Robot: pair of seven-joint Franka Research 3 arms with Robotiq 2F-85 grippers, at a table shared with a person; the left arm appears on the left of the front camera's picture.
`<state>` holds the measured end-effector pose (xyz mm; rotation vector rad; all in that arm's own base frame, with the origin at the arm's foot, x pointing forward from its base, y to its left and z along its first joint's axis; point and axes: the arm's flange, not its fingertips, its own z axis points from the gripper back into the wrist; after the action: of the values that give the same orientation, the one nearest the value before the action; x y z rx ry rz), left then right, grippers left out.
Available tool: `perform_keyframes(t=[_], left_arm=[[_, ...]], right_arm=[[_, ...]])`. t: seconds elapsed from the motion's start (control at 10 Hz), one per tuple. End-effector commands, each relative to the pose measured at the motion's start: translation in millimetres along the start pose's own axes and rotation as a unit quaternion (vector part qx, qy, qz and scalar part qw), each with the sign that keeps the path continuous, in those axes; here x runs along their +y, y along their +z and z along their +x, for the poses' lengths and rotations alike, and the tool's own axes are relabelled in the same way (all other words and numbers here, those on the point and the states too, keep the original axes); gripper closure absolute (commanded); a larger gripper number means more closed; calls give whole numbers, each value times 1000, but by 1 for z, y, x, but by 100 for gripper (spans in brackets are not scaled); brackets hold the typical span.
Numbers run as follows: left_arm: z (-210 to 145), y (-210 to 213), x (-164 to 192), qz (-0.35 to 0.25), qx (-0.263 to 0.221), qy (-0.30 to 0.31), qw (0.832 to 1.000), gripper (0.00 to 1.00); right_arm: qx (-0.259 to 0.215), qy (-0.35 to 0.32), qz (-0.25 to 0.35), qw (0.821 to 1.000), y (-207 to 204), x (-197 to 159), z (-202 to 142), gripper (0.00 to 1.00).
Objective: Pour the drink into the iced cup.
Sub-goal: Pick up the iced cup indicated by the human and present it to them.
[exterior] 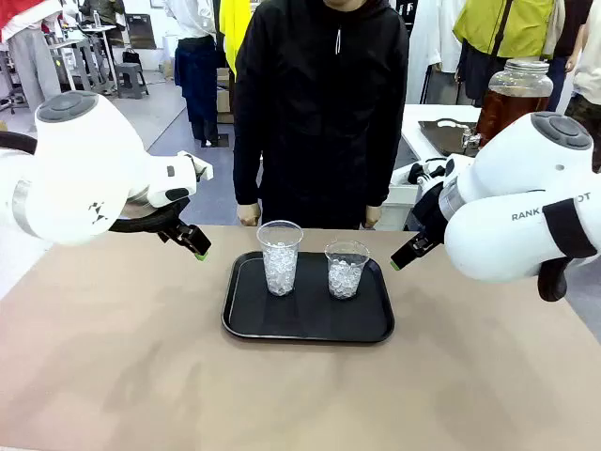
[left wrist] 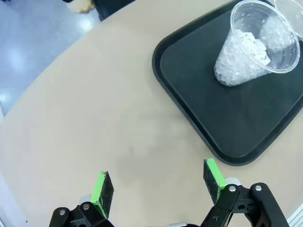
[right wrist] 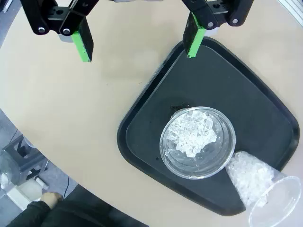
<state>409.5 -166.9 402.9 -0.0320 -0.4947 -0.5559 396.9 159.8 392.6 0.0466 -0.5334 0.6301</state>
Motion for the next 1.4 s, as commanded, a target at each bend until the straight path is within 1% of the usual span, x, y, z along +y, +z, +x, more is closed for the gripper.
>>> perform_keyframes(t=[0.0,0.9,1.0,1.1,1.3], left_arm=[[0,2,1,0,1,-2,1000,0],[0,0,0,0,0,0,1000,0],[7,8,2,-4,-2,10,1000,0],[15,22,2,-3,-11,5,1000,0],[37,53,8,-15,-29,6,999,0]], right_arm=[[-4,-2,0,1000,2,-2,-1,0],[0,0,0,1000,0,0,0,0],[-6,-2,13,1000,8,-6,5,0],[-14,-8,42,999,21,-15,11,0],[-28,-35,80,996,49,-39,20,0]])
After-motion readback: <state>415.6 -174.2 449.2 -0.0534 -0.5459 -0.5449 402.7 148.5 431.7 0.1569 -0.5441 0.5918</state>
